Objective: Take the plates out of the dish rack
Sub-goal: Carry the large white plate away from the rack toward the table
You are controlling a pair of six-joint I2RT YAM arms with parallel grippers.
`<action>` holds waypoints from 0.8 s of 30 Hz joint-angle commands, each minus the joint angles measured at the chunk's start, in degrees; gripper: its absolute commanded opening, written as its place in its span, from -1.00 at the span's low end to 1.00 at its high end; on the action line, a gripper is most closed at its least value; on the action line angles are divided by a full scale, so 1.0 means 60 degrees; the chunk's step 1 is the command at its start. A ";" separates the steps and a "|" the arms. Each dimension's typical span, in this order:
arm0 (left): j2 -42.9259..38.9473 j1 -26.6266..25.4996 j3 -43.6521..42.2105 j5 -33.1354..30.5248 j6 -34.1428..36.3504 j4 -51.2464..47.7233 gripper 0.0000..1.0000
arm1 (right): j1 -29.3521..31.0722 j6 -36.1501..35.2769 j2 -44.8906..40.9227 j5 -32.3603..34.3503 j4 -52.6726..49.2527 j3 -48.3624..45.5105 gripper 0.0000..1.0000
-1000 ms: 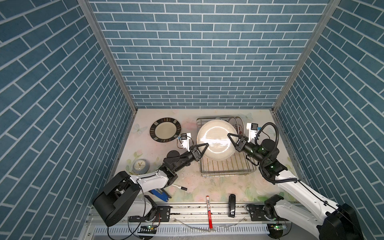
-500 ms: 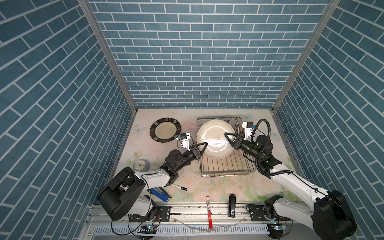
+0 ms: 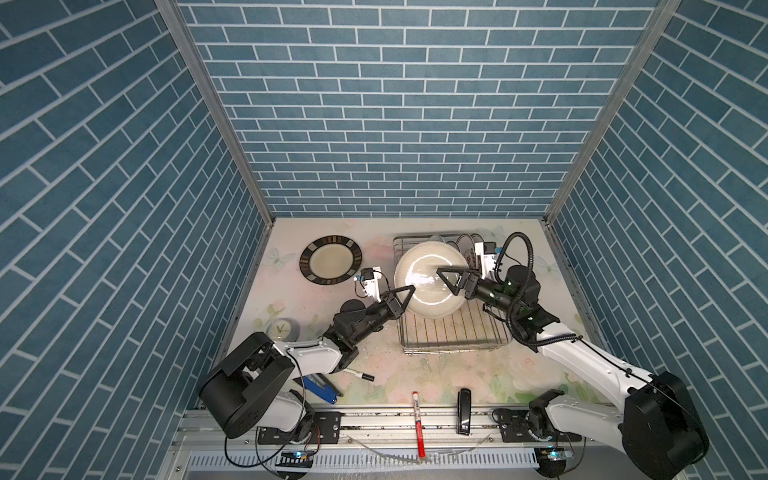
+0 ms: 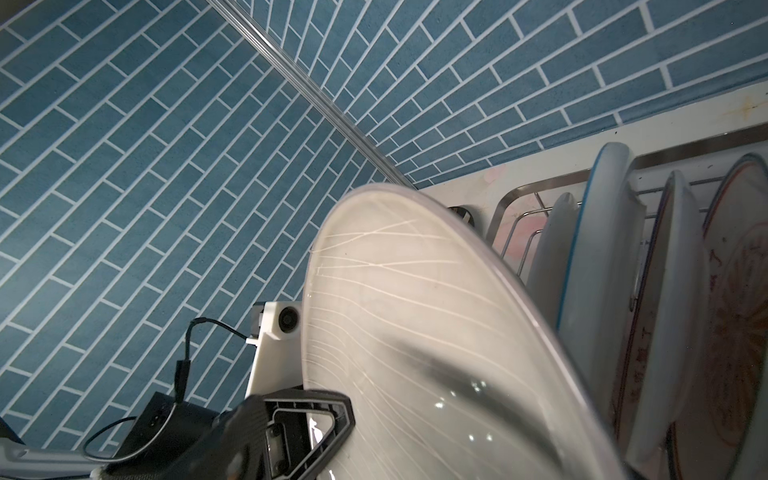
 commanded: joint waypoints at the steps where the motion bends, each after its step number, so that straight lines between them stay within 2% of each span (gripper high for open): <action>1: -0.0356 -0.0047 0.0057 -0.0118 -0.0093 0.1273 -1.00 | 0.0072 -0.0384 -0.0371 0.0168 0.0034 0.0337 0.97; 14: -0.0179 0.0359 -0.0140 0.0183 -0.0703 0.2250 -1.00 | 0.0086 -0.0479 -0.0621 0.0473 0.0035 0.0177 0.97; 24: -0.1019 0.0952 -0.0565 0.0194 -0.0711 0.1877 -1.00 | 0.0086 -0.0515 -0.1033 0.0990 0.0154 -0.0104 0.97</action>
